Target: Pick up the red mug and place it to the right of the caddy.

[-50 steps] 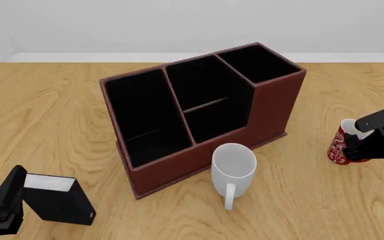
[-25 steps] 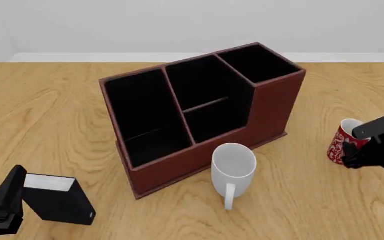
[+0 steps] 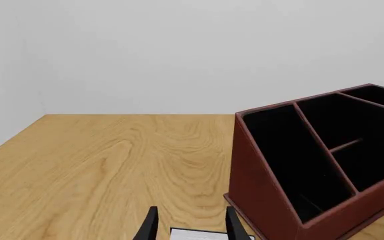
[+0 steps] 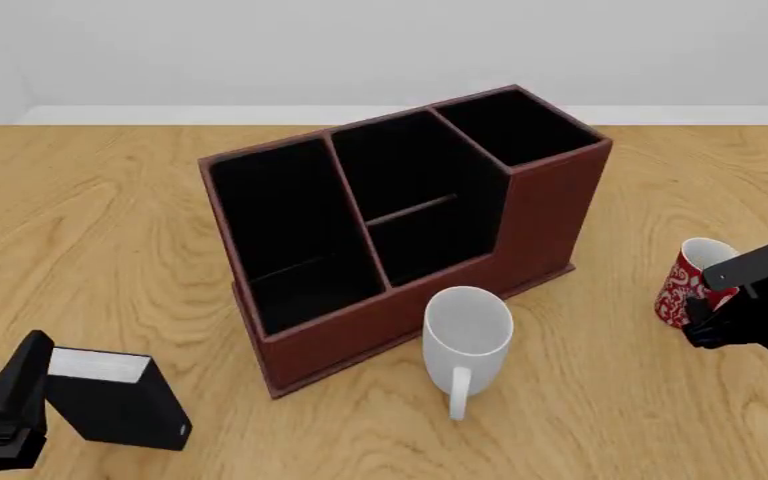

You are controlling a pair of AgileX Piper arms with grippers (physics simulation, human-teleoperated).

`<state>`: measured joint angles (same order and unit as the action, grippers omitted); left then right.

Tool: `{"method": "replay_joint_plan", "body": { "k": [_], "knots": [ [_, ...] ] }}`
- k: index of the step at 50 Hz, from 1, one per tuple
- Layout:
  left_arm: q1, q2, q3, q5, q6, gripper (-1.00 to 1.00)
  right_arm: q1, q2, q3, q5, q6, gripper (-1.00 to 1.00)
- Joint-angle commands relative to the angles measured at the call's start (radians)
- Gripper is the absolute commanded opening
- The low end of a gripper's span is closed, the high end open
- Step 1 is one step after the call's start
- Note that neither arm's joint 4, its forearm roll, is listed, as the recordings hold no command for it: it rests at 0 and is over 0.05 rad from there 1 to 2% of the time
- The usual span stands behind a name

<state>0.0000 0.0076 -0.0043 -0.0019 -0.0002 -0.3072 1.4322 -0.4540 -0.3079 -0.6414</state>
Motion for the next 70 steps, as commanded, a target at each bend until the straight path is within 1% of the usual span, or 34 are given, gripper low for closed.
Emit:
{"method": "replay_joint_plan", "body": {
  "k": [1, 23, 33, 35, 36, 37, 39, 40, 42, 50, 55, 59, 62, 63, 64, 65, 66, 67, 69, 70],
  "knots": [
    [0.000, 0.000, 0.000, 0.000, 0.000, 1.00, -0.010, 0.035, 0.006, -0.030, -0.005, 1.00],
    [0.000, 0.000, 0.000, 0.000, 0.000, 1.00, -0.037, 0.074, 0.013, -0.065, -0.028, 1.00],
    [0.000, 0.000, 0.000, 0.000, 0.000, 1.00, -0.041, 0.076, 0.004, -0.067, -0.033, 1.00],
    [0.000, 0.000, 0.000, 0.000, 0.000, 1.00, -0.030, 0.070, 0.009, -0.064, -0.032, 1.00],
    [0.000, 0.000, 0.000, 0.000, 0.000, 1.00, -0.041, 0.069, 0.009, -0.074, -0.038, 1.00],
    [0.000, 0.000, 0.000, 0.000, 0.000, 1.00, -0.042, 0.070, 0.013, -0.083, -0.045, -1.00],
    [0.000, 0.000, 0.000, 0.000, 0.000, 1.00, -0.050, 0.065, 0.009, -0.081, -0.043, -1.00],
    [0.000, 0.000, 0.000, 0.000, 0.000, 1.00, -0.038, 0.056, 0.012, -0.076, -0.038, -1.00],
    [0.000, 0.000, 0.000, 0.000, 0.000, 1.00, -0.039, 0.053, 0.017, -0.083, -0.045, -1.00],
    [0.000, 0.000, 0.000, 0.000, 0.000, 1.00, -0.028, 0.041, 0.010, -0.066, -0.034, -1.00],
    [0.000, 0.000, 0.000, 0.000, 0.000, 1.00, -0.030, 0.048, 0.020, -0.080, -0.041, -1.00],
    [0.000, 0.000, 0.000, 0.000, 0.000, 1.00, -0.029, 0.031, 0.021, -0.071, -0.030, -1.00],
    [0.000, 0.000, 0.000, 0.000, 0.000, 1.00, -0.028, 0.004, 0.019, -0.051, -0.019, -1.00],
    [0.000, 0.000, 0.000, 0.000, 0.000, 1.00, -0.032, -0.015, 0.005, -0.031, 0.000, -1.00],
    [0.000, 0.000, 0.000, 0.000, 0.000, 1.00, -0.046, -0.034, -0.005, -0.026, 0.004, -1.00],
    [0.000, 0.000, 0.000, 0.000, 0.000, 1.00, -0.038, -0.057, -0.024, 0.015, 0.034, -1.00],
    [0.000, 0.000, 0.000, 0.000, 0.000, 1.00, -0.035, -0.070, -0.025, 0.023, 0.029, -1.00],
    [0.000, 0.000, 0.000, 0.000, 0.000, 1.00, -0.028, -0.091, -0.033, 0.044, 0.039, -1.00],
    [0.000, 0.000, 0.000, 0.000, 0.000, 1.00, -0.033, -0.101, -0.037, 0.048, 0.040, -1.00],
    [0.000, 0.000, 0.000, 0.000, 0.000, 1.00, -0.037, -0.108, -0.050, 0.062, 0.052, -1.00]
  ]
}}
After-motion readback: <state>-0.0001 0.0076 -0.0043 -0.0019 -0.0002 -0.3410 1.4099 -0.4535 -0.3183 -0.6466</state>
